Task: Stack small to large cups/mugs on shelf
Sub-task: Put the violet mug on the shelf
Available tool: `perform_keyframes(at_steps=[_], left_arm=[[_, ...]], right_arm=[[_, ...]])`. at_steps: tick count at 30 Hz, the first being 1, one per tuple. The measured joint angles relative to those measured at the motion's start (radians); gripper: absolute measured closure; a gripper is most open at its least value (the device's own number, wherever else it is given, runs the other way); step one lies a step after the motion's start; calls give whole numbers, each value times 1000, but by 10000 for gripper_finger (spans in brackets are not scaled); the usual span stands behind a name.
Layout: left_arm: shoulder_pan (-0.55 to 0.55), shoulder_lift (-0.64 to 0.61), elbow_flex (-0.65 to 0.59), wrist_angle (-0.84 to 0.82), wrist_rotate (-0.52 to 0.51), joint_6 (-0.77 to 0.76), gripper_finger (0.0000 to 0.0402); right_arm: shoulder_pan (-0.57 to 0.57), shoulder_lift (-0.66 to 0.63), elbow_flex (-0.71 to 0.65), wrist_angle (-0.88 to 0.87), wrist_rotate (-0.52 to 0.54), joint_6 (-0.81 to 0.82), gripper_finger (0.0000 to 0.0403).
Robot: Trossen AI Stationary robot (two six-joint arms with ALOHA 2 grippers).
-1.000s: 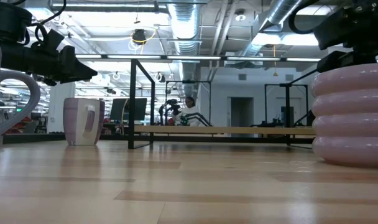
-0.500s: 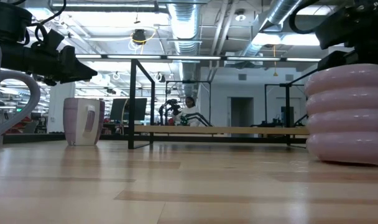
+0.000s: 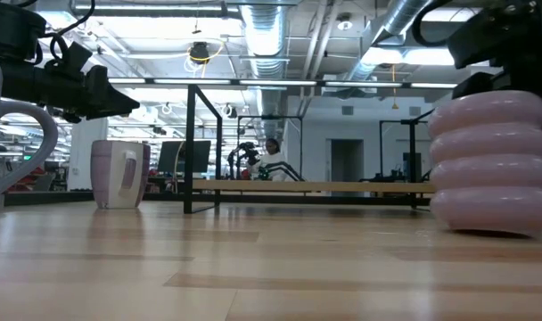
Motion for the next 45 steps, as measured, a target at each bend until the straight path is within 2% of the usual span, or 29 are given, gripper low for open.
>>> perform_keyframes(at_steps=[18,24,40,45], left_arm=[[0,0,0,0,0,-13,225],[0,0,0,0,1,-70,225],[0,0,0,0,1,-98,225],[0,0,0,0,1,-98,225]], right_arm=[[-34,1,41,5,26,119,337],[-48,1,79,-9,28,134,337],[-108,1,172,-64,161,160,337],[-154,1,204,-100,180,250,337]])
